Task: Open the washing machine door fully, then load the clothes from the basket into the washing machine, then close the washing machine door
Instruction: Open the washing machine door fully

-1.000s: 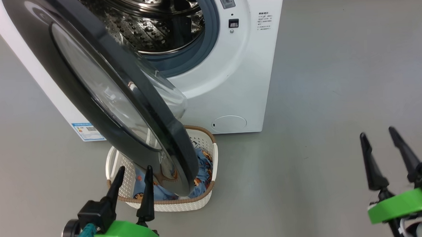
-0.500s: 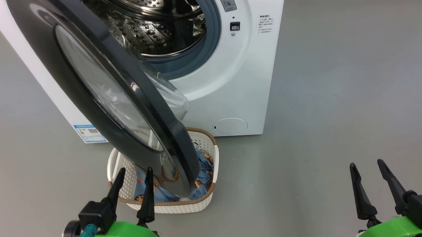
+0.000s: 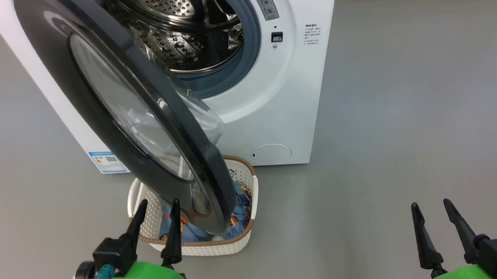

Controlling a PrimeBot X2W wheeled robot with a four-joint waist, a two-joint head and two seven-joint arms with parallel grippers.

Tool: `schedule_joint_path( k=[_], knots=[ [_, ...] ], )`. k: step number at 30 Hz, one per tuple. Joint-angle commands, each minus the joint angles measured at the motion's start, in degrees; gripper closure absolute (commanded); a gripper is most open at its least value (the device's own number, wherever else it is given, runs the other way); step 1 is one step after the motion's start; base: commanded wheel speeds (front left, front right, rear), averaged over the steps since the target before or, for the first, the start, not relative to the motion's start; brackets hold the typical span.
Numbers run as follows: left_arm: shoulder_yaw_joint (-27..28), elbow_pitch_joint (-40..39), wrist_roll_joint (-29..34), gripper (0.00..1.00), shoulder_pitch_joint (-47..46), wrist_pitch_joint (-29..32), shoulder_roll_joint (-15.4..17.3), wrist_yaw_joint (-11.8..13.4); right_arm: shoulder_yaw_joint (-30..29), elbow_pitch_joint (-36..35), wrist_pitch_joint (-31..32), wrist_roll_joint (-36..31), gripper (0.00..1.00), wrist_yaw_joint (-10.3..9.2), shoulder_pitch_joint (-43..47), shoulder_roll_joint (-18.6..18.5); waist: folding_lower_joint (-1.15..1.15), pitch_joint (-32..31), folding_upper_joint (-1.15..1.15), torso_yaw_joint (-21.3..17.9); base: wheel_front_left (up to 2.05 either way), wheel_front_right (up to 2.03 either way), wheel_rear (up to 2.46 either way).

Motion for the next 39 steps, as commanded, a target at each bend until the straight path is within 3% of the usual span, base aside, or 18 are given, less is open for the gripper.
schedule_joint_path(
  k=[1,14,15,16,17,18,29,39],
  knots=[
    [2.02,-0.97,0.25,0.0,-0.42,-0.46,0.96,-0.32,1.22,-1.24,-0.69,0.17,0.0,0.35,-0.6,-0.45,0.0,-0.02,0.0,-0.03,0.0,0.0,0.0],
    [2.17,-0.94,0.5,0.0,-0.3,-0.46,0.96,-0.28,0.86,-0.98,-0.69,0.98,0.0,0.35,-0.3,-0.43,0.0,-0.46,0.0,-0.56,0.0,0.0,0.0],
    [2.15,-0.94,0.56,0.24,-0.3,-0.46,0.96,-0.27,0.85,-1.01,-0.69,0.99,0.0,0.35,-0.31,-0.43,0.0,-0.46,0.0,-0.62,0.0,0.0,0.0],
    [2.14,-0.91,0.58,0.69,-0.31,-0.46,0.96,-0.27,0.83,-1.04,-0.69,0.99,0.0,0.35,-0.31,-0.43,0.0,-0.47,0.0,-0.67,0.0,0.0,0.0],
    [2.14,-0.91,0.58,0.69,-0.31,-0.46,0.96,-0.27,0.83,-1.04,-0.69,0.99,0.0,0.35,-0.31,-0.43,0.0,-0.47,0.0,-0.67,0.0,0.0,0.0],
    [2.16,-0.86,0.58,1.0,-0.31,-0.46,0.96,-0.26,0.79,-1.06,-0.69,0.99,0.0,0.35,-0.31,-0.43,0.0,-0.47,0.0,-0.72,0.0,0.0,0.0],
    [2.62,-1.03,1.42,1.0,-1.17,-0.46,0.96,-0.09,0.8,-1.09,-0.69,1.02,0.0,0.35,-0.38,-0.43,0.0,-0.27,0.0,-1.53,0.0,0.0,0.0],
    [6.4,-6.31,3.07,1.0,-4.41,-0.46,0.96,2.29,1.34,-0.92,-0.69,1.24,0.0,0.35,-0.7,-0.42,0.0,-0.28,0.0,-2.07,0.0,0.0,0.0]
  ],
)
